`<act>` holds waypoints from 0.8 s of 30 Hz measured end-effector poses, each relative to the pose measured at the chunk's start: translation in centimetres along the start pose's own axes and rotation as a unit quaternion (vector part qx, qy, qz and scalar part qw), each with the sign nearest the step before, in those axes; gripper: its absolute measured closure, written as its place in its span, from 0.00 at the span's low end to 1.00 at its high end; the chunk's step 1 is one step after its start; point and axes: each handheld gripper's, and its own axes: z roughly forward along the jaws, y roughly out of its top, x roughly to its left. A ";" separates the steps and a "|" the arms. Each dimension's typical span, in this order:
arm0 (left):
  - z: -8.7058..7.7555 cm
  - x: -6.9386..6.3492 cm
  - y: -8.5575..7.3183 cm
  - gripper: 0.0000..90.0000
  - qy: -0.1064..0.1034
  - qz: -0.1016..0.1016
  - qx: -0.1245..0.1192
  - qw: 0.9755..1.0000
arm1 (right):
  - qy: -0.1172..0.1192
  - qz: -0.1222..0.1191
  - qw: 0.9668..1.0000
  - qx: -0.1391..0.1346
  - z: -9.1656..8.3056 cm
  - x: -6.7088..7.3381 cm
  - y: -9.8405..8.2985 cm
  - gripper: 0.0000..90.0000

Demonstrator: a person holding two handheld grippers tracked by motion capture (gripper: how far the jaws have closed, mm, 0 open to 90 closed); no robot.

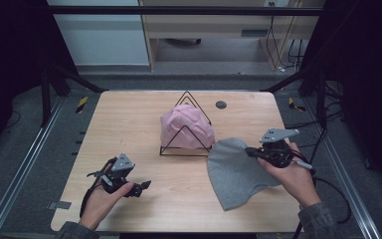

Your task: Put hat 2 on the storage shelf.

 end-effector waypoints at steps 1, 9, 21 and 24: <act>0.1 -0.1 0.0 0.11 -0.004 -0.001 -0.002 1.000 | 0.002 -0.006 1.000 -0.004 -0.3 0.4 0.4 1.00; 0.3 -0.5 0.2 0.11 -0.024 0.007 -0.002 1.000 | 0.027 -0.054 0.998 -0.034 -1.9 3.8 3.8 1.00; 0.3 -1.1 0.3 0.11 -0.067 0.002 -0.020 0.998 | 0.063 -0.081 0.992 -0.071 -1.9 6.7 8.4 1.00; 0.4 -1.3 0.4 0.11 -0.075 0.007 -0.022 0.997 | 0.067 -0.084 0.991 -0.080 -1.8 7.4 9.5 1.00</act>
